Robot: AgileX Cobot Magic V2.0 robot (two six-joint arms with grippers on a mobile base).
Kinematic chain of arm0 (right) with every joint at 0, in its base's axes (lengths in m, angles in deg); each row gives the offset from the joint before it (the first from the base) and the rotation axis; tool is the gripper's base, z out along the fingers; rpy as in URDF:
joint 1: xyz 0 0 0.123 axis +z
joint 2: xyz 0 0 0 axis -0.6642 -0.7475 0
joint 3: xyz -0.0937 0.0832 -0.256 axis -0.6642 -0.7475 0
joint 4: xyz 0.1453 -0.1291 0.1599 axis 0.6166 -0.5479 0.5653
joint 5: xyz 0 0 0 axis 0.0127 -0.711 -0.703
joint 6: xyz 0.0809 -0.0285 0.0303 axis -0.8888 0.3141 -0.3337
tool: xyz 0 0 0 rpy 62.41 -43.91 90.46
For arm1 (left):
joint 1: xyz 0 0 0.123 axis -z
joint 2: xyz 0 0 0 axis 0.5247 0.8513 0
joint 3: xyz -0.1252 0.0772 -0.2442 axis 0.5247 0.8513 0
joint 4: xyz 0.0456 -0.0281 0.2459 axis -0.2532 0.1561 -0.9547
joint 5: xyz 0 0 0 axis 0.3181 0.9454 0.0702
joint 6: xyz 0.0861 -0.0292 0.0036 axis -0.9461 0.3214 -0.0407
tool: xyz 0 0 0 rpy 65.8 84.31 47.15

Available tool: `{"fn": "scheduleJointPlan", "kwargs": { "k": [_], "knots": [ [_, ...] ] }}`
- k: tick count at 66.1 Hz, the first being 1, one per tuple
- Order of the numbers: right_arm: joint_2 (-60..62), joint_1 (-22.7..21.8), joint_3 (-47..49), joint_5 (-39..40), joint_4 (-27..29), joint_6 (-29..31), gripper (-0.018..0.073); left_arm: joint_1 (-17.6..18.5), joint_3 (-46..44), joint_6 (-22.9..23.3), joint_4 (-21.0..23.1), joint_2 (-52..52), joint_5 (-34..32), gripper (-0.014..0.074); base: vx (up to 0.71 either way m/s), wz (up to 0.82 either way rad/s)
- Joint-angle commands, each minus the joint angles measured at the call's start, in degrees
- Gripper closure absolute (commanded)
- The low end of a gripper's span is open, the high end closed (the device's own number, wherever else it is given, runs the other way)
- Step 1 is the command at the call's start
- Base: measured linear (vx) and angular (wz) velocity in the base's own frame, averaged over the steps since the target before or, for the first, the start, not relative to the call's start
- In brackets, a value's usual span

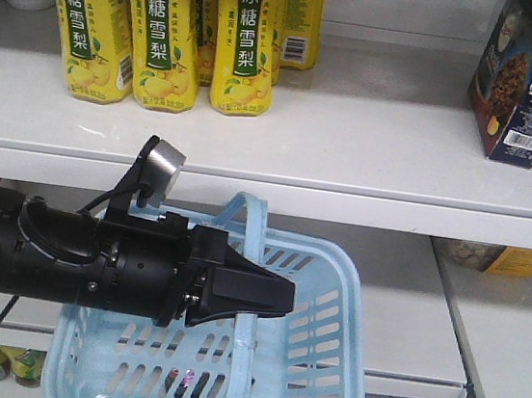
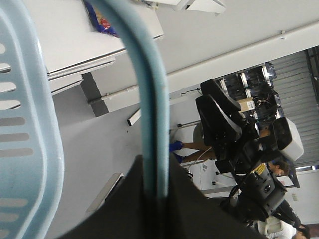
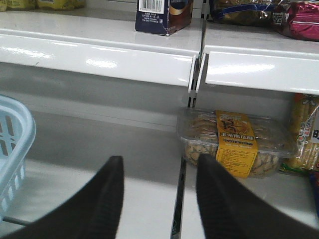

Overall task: Left arm holds basket, right arm returns cookies
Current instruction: 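Lower the left gripper with the basket down and away from view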

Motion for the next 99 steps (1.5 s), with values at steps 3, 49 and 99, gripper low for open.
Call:
{"fn": "scheduleJointPlan", "kwargs": {
  "k": [3,49,99],
  "knots": [
    [-0.25,0.07,1.40,4.66,-2.30,0.32,0.0494,-0.10,-2.48,-1.17,5.20,-2.39,1.34,0.0599,0.00,0.00],
    [-0.25,0.07,1.40,5.60,-2.13,0.33,0.0570,-0.10,-2.48,-1.17,5.20,-2.39,1.34,0.0599,0.00,0.00],
    [-0.25,0.07,1.40,5.46,-2.18,0.38,0.0570,6.18,19.50,-1.17,-5.06,-34.09,-16.67,0.0599,0.00,0.00]
  ]
}}
